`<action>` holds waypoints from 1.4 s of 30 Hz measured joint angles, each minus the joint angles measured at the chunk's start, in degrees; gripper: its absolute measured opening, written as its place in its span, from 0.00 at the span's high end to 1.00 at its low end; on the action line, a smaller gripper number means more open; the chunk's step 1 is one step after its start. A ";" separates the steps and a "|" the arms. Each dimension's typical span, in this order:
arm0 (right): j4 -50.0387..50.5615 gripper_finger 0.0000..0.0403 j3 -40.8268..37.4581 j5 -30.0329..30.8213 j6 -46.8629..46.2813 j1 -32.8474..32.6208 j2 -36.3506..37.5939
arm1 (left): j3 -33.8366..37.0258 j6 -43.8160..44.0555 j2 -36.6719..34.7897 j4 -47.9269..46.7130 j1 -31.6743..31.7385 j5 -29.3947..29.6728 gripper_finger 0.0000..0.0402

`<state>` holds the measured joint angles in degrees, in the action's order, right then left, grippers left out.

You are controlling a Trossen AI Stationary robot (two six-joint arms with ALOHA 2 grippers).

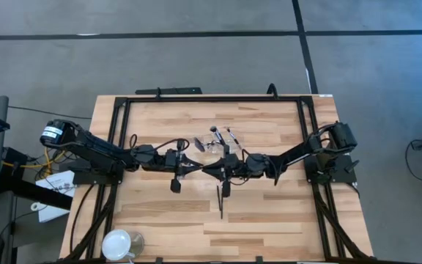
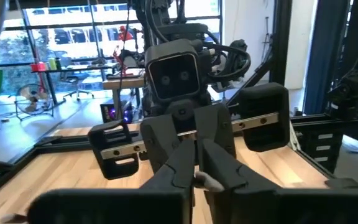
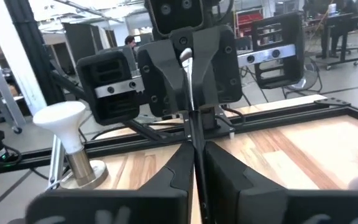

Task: Put items in baskets/containers
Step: Put the eyeshadow brush into the right section of the transparent organizer

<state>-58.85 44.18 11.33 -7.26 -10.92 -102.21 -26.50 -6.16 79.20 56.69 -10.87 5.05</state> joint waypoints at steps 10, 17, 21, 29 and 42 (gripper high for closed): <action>-0.03 0.73 1.38 1.99 -0.83 0.04 0.00 | -0.01 0.91 0.00 -0.78 0.11 -1.95 0.96; 4.61 0.63 2.94 0.99 -0.23 0.11 0.00 | 0.00 1.12 0.02 -1.70 0.07 -2.27 0.96; 11.59 0.64 5.50 0.52 0.24 0.89 0.08 | 0.00 2.03 0.02 -1.57 0.11 -2.05 0.95; 46.91 0.72 15.87 0.66 0.22 0.43 8.48 | -0.02 2.23 0.00 -2.00 0.14 -1.84 0.96; 48.05 0.69 17.76 1.48 0.16 0.83 5.82 | -0.11 2.18 0.04 -2.72 0.15 -1.60 0.96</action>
<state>-10.80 61.94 12.81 -7.10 -10.09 -96.39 -26.61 -3.97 79.24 53.96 -10.72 3.46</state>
